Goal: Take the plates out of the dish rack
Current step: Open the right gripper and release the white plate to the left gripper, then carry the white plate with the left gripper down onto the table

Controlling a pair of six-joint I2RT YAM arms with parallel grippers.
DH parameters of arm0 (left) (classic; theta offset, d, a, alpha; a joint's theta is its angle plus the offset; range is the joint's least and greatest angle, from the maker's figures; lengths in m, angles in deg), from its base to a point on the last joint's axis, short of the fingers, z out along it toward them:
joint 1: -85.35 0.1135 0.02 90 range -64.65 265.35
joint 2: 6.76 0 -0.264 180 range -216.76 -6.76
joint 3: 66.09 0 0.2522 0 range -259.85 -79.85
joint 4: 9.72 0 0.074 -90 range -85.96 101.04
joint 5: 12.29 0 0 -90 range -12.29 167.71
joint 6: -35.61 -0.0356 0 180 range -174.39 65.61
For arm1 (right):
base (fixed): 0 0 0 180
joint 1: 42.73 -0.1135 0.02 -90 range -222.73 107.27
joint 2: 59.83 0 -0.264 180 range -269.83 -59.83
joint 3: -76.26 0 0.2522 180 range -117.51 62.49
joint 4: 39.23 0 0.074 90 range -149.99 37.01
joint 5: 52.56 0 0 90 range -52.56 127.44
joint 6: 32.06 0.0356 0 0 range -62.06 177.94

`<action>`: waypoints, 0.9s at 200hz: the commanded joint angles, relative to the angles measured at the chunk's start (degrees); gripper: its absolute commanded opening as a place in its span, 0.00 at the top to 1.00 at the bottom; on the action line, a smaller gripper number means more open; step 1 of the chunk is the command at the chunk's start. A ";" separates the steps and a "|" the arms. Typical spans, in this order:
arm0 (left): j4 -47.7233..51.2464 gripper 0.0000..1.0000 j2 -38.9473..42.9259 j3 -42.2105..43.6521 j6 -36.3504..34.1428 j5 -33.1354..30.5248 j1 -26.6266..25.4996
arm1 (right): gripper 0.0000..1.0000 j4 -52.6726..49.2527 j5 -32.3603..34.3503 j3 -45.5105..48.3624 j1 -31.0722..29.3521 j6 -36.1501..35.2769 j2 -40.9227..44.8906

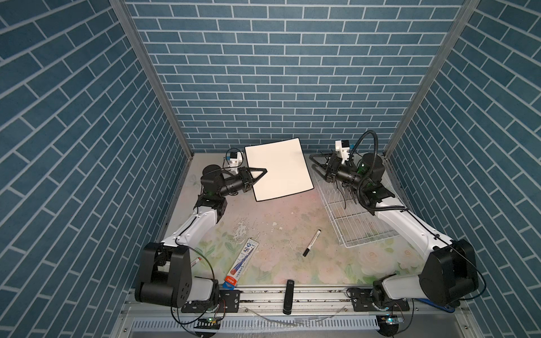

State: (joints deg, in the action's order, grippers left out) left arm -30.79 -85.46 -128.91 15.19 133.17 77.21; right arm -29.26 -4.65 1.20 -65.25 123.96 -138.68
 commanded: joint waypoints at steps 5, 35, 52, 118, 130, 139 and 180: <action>-4.35 1.00 3.11 -2.07 -1.82 -2.24 1.60 | 0.01 -5.18 3.60 0.23 0.63 -5.10 2.27; -2.93 1.00 4.15 -0.51 -2.92 -5.23 3.51 | 0.01 -5.93 5.51 0.43 1.05 -5.50 3.32; -2.15 1.00 4.72 0.76 -3.71 -7.42 4.74 | 0.01 -6.80 5.84 0.28 1.08 -6.07 4.00; -1.02 1.00 6.71 6.05 -6.12 -18.60 9.23 | 0.01 -9.15 7.33 0.26 1.20 -8.59 5.92; -0.72 1.00 7.09 7.00 -6.12 -20.72 10.75 | 0.01 -9.34 6.94 -0.21 1.23 -8.64 5.65; -1.39 1.00 7.36 8.16 -5.97 -22.56 11.68 | 0.01 -9.41 6.91 -0.40 1.25 -8.67 5.40; -10.53 1.00 6.32 15.69 -0.53 -33.20 14.08 | 0.02 -10.72 7.07 -1.76 1.67 -9.86 3.77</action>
State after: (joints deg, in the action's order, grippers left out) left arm -26.40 -80.74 -115.29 11.15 107.27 90.32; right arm -39.03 1.93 1.18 -64.07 116.88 -133.89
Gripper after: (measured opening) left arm 0.153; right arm 0.985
